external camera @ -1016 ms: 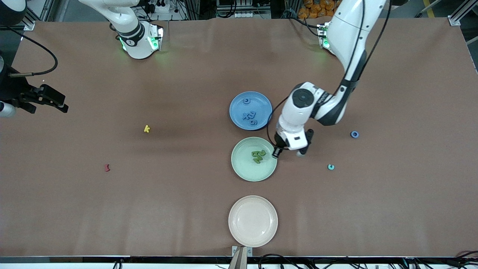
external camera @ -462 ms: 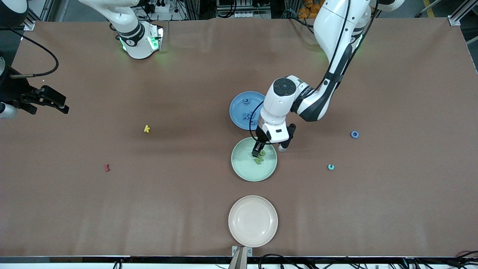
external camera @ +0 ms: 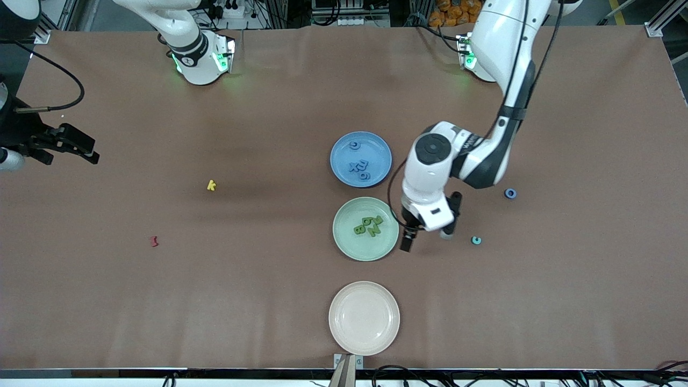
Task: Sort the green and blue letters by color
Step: 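Raise the left gripper and move it toward the blue o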
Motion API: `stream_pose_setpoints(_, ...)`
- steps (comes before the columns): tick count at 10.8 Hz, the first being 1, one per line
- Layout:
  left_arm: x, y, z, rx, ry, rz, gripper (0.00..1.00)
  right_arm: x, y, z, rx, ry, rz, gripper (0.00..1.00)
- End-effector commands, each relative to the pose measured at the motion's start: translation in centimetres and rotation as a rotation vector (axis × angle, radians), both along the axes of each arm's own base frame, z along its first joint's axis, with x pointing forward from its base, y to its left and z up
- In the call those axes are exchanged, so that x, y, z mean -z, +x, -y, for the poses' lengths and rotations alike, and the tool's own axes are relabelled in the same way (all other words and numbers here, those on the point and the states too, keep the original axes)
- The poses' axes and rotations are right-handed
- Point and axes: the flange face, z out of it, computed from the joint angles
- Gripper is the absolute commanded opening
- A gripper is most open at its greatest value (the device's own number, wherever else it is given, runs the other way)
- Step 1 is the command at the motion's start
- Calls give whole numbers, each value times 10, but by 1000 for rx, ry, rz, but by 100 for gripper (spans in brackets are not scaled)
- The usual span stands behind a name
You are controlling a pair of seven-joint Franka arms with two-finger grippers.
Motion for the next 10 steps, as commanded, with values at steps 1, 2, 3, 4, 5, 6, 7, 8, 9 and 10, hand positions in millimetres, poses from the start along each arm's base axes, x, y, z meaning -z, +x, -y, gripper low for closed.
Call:
stream_pose_setpoints(1, -12, 36, -84, 26, 117, -48, 100, -4, -4, 0, 14, 5, 10, 100)
stream_pose_setpoints(2, -23, 44, -108, 67, 143, -71, 100, -3, -4, 1, 16, 5, 9, 100)
stream_pose_setpoints(3, -31, 48, -119, 107, 154, -76, 100, -3, -4, 1, 16, 5, 9, 100)
stream_pose_setpoints(4, -40, 54, -134, 124, 152, -79, 100, -3, -4, 1, 16, 5, 9, 100)
stream_pose_setpoints(5, -49, 59, -151, 132, 150, -78, 100, -3, -4, 0, 14, 5, 9, 100)
stream_pose_setpoints(6, -56, 59, -161, 147, 159, -98, 100, -3, -4, 0, 14, 5, 10, 100)
stream_pose_setpoints(7, -61, 59, -174, 194, 177, -130, 100, -5, -4, -2, 10, 7, 16, 100)
stream_pose_setpoints(8, -66, 59, -183, 213, 177, -146, 100, -5, -4, -5, 5, 8, 18, 100)
stream_pose_setpoints(9, -73, 59, -187, 210, 167, -145, 100, -5, -4, -10, -4, 7, 17, 100)
stream_pose_setpoints(10, -80, 57, -195, 231, 174, -169, 100, -5, -4, -13, -8, 8, 16, 100)
